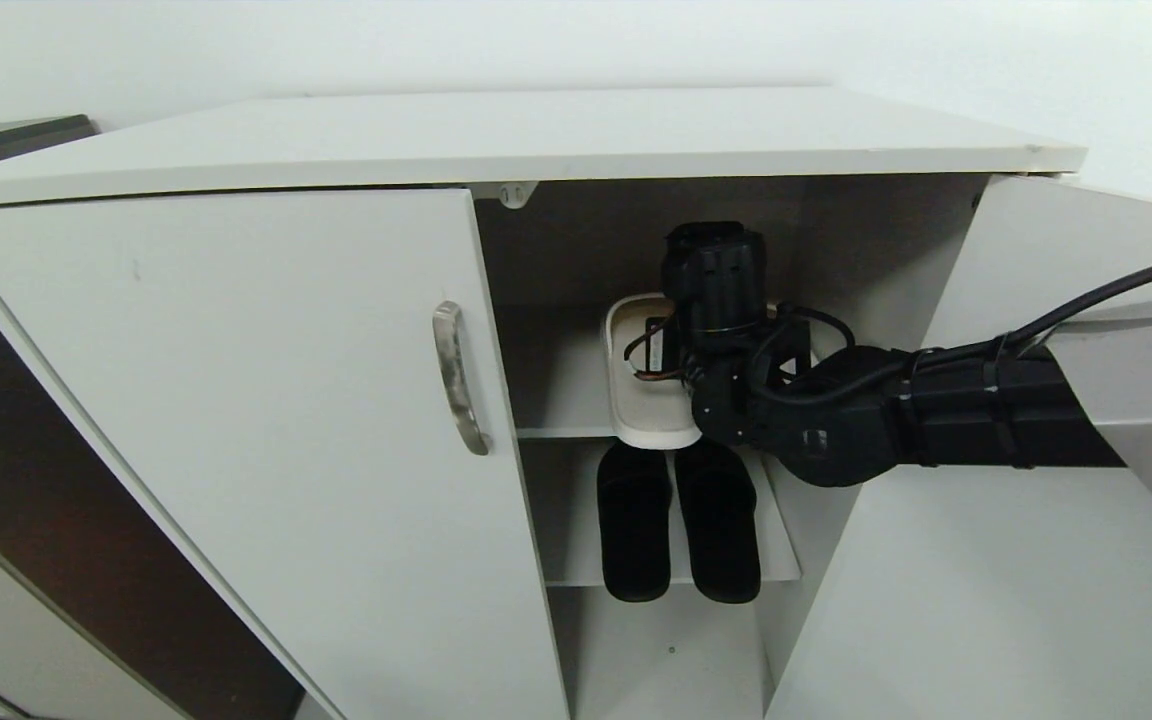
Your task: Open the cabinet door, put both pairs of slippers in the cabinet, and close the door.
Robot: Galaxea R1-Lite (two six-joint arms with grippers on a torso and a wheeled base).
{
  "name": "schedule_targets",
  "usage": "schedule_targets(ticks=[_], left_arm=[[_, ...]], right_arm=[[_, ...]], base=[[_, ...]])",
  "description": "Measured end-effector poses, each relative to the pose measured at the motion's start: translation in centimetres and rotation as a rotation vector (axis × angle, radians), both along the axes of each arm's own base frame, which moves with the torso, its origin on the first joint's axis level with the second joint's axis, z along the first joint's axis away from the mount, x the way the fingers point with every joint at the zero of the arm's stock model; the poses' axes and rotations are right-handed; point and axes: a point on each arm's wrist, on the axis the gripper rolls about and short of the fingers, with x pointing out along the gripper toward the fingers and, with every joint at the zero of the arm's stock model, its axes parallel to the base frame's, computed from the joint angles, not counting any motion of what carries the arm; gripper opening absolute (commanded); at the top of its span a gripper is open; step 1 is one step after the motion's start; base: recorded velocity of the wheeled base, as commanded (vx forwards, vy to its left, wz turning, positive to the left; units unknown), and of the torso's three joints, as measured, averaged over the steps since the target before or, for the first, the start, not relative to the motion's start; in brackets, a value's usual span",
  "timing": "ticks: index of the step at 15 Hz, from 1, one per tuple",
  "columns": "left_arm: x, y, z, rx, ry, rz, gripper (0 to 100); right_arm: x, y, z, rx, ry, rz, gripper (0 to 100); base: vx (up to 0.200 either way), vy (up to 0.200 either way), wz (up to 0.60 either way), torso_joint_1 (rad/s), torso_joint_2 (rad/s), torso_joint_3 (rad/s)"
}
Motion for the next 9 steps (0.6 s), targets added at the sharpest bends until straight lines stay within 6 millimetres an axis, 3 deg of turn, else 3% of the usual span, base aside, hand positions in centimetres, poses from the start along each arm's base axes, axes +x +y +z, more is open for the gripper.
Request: schedule_targets(ticks=[3,4,9], left_arm=[[0.00,0.00,0.00,0.000,0.000,0.001,0],[0.00,0.00,0.00,0.000,0.000,0.001,0],[0.00,0.00,0.00,-0.001,0.000,0.000,0]], right_arm=[[0.03,0.10,-0.12,-0.001,0.001,0.000,0],[0.05,0.07,-0.13,-0.001,0.002,-0.001,100],[-0.42,-0.03,-0.78,-0.020,0.020,-0.001,100]], base=[[0.000,0.000,0.00,0.000,0.00,0.000],[0.000,0.000,0.00,0.000,0.00,0.000],[0.000,0.000,0.00,0.000,0.00,0.000]])
